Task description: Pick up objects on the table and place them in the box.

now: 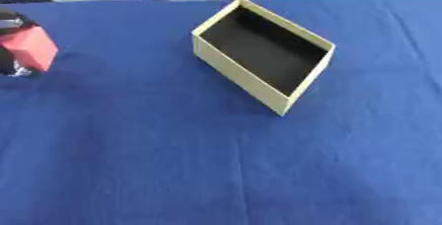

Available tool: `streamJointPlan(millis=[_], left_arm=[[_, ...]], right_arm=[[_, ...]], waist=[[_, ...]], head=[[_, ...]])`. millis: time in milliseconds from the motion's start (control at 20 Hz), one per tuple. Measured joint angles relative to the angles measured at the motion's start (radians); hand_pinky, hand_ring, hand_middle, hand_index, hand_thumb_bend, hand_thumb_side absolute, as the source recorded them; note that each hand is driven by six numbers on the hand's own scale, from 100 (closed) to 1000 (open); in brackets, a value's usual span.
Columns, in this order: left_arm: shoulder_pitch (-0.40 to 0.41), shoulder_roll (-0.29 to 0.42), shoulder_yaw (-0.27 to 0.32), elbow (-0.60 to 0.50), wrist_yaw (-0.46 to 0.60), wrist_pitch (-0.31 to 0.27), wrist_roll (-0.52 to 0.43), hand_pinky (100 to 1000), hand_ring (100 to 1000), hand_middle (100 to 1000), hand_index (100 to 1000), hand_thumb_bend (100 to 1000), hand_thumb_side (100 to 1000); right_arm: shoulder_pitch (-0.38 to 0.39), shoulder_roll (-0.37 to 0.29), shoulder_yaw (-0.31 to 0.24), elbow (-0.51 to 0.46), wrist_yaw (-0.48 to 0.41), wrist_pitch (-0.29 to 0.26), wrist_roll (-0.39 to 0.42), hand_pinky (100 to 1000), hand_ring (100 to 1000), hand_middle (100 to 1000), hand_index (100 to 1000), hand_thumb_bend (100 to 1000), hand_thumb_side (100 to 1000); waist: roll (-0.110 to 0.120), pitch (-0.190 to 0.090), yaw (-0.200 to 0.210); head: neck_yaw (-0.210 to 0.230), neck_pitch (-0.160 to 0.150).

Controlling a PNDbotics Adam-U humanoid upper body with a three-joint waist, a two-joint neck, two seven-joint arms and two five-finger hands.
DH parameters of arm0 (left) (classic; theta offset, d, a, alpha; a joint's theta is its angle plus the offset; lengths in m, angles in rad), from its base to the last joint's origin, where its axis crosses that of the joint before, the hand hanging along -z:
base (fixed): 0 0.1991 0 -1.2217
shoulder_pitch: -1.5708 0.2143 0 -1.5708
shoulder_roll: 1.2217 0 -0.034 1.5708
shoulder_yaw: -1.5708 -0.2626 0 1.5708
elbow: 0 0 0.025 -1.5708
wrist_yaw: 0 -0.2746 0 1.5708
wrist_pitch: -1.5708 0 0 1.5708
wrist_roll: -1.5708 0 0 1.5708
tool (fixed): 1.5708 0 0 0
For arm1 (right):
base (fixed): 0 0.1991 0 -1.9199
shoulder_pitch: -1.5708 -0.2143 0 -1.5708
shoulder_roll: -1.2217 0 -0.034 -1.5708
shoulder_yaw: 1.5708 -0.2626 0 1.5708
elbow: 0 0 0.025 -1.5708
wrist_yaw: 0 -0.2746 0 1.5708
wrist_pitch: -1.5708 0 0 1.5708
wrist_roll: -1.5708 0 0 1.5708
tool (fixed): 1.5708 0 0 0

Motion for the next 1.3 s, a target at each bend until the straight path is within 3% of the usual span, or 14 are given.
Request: streamJointPlan(millis=[350,1000,1300], left_arm=[[-0.031,-0.008,-0.01,-0.041,0.017,-0.014,0.003,763,832,818,873,274,100],[-0.099,-0.155,-0.082,-0.154,0.079,-0.05,-0.004,750,823,802,869,197,100],[-0.129,-0.23,-0.114,-0.21,0.116,-0.034,0.015,749,822,802,868,161,100]], right_arm=[[0.003,0.0,0.0,0.0,0.0,0.0,0.0,844,817,827,852,100,985],[-0.011,0.01,0.008,0.0,-0.009,-0.006,0.01,844,817,827,852,100,981],[-0.032,0.018,0.018,0.0,-0.01,-0.009,0.018,844,817,826,852,100,981]], waist=[[0.0,-0.027,0.003],[0.0,-0.055,0.001],[0.01,-0.057,-0.014]], head=[[-0.013,0.007],[-0.043,0.032],[-0.035,0.032]])
